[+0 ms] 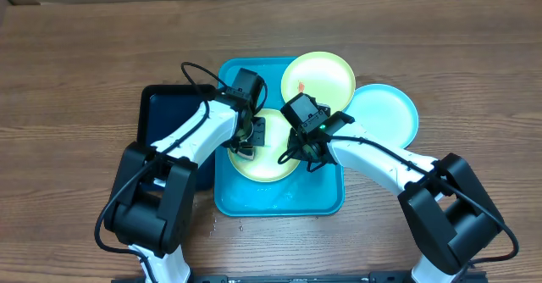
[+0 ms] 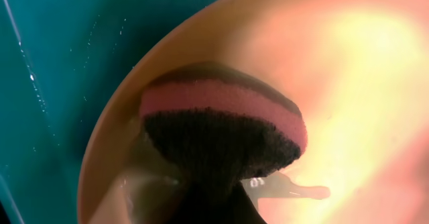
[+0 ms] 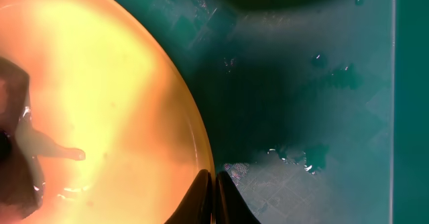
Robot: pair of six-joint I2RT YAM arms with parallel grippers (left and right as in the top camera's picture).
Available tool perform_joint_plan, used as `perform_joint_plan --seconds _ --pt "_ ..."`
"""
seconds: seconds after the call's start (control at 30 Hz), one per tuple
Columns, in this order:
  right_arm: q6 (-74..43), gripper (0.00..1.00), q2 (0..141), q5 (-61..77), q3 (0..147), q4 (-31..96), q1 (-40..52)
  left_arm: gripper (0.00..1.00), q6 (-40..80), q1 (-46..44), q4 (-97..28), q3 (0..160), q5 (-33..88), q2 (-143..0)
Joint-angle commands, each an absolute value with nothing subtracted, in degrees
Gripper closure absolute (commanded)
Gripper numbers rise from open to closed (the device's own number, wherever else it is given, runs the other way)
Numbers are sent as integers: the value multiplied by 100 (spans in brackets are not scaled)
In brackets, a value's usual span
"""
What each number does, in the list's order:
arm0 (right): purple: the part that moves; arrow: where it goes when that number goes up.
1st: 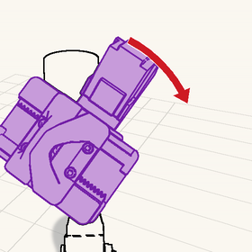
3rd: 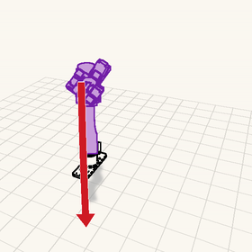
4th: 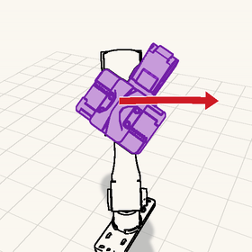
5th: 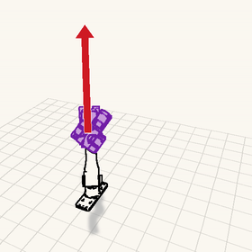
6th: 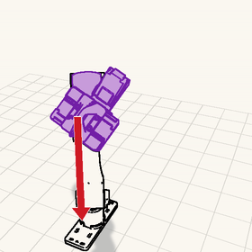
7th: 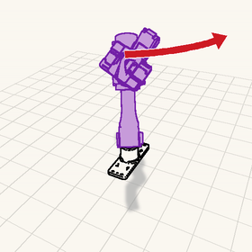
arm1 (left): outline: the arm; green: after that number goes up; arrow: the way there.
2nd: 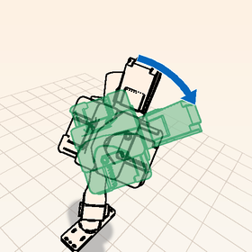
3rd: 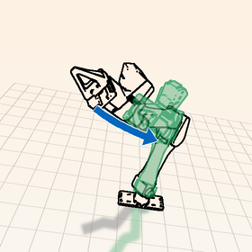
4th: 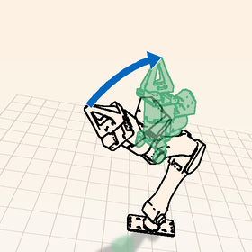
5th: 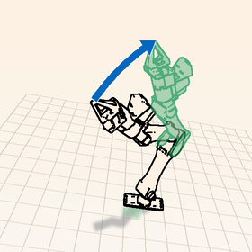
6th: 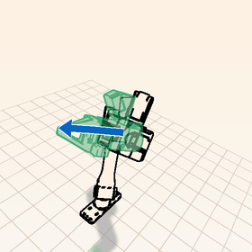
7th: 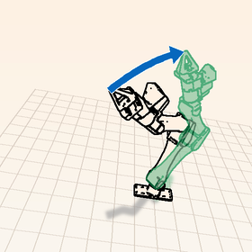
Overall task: Clean dirty plates on tray and stack at the side
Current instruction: 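Scrub the yellow plate with the sponge while the right gripper holds it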
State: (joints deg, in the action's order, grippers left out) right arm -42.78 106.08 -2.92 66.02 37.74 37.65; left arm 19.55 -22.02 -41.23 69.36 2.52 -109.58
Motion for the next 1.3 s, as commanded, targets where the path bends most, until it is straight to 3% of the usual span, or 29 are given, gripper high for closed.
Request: perform_joint_plan --seconds 0.0,0.2,0.4,0.83,1.27 --pt "-4241 96 10556 -292 6560 3754 3793 96 1922 -2176 -4169 6825 1214 -11255" --pt "-4241 96 10556 -292 6556 3754 3793 96 1490 -2034 -4381 7297 2464 -11074" --pt "-4241 96 10556 -292 6556 3754 3793 96 1284 -1955 -5024 8256 2484 -10875" --pt "-4244 96 10556 -292 6556 3752 3793 96 1594 -2036 -5172 7861 375 -10827" --pt "-4244 96 10556 -292 6556 3754 3793 96 2237 -2029 -3535 6265 467 -10847"
